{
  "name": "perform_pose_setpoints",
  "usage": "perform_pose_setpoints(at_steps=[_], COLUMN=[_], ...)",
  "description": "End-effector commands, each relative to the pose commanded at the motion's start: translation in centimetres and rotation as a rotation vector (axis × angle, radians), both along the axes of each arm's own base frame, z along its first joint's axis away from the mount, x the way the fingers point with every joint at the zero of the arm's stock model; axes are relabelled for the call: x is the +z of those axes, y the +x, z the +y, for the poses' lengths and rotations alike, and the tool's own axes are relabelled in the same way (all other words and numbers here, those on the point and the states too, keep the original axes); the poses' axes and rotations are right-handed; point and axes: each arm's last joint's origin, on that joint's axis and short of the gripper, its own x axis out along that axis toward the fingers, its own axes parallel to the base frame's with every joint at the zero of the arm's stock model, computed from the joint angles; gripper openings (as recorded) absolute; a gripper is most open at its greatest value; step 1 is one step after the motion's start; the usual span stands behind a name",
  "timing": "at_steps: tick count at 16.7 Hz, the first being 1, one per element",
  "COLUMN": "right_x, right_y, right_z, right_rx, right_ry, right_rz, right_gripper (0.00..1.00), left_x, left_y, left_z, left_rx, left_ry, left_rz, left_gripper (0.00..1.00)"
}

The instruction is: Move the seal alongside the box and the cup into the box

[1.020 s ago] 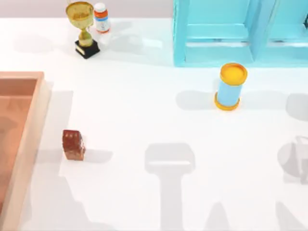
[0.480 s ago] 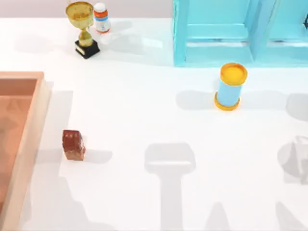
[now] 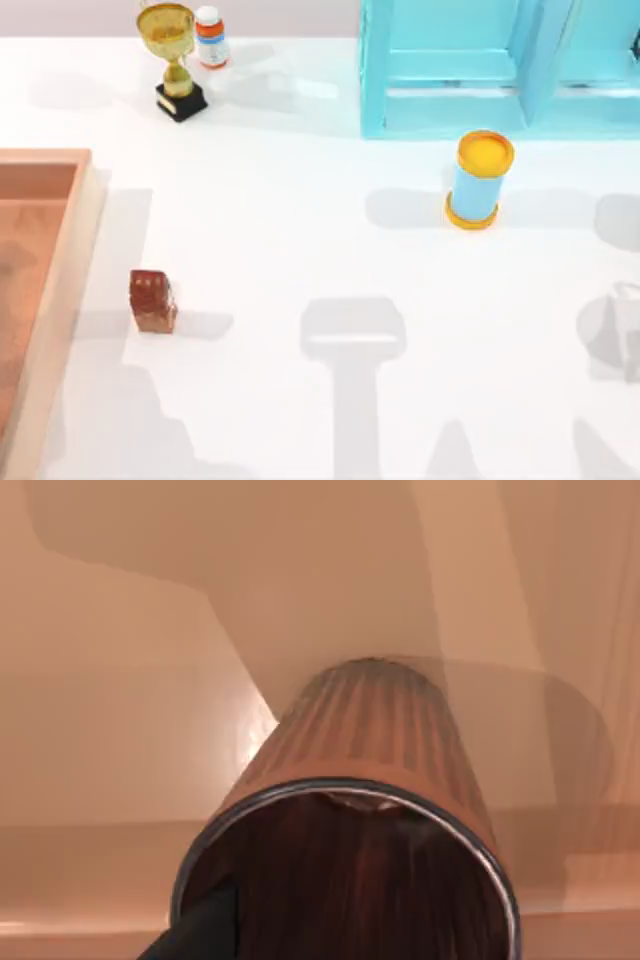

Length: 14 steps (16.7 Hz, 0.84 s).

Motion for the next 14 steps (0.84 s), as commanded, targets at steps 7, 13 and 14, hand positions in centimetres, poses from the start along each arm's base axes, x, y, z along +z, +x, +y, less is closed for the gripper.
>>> perform_pose_setpoints(at_steps=[7, 13, 14], right_x=[0.0, 0.0, 0.0], right_y=[0.0, 0.0, 0.0], right_z=[0.0, 0.0, 0.0], right_rx=[0.000, 0.000, 0.000], right_ry=[0.000, 0.000, 0.000], right_rz=[0.000, 0.000, 0.000], right_gripper=[1.00, 1.00, 1.00], left_x=[5.2, 8.7, 8.7], left_y=[0.3, -0.2, -0.2], left_z=[0.3, -0.1, -0.1], left_rx=[0.000, 0.004, 0.004], left_ry=[0.051, -0.014, -0.014], left_rz=[0.044, -0.008, -0.008], left_gripper=[1.00, 1.00, 1.00])
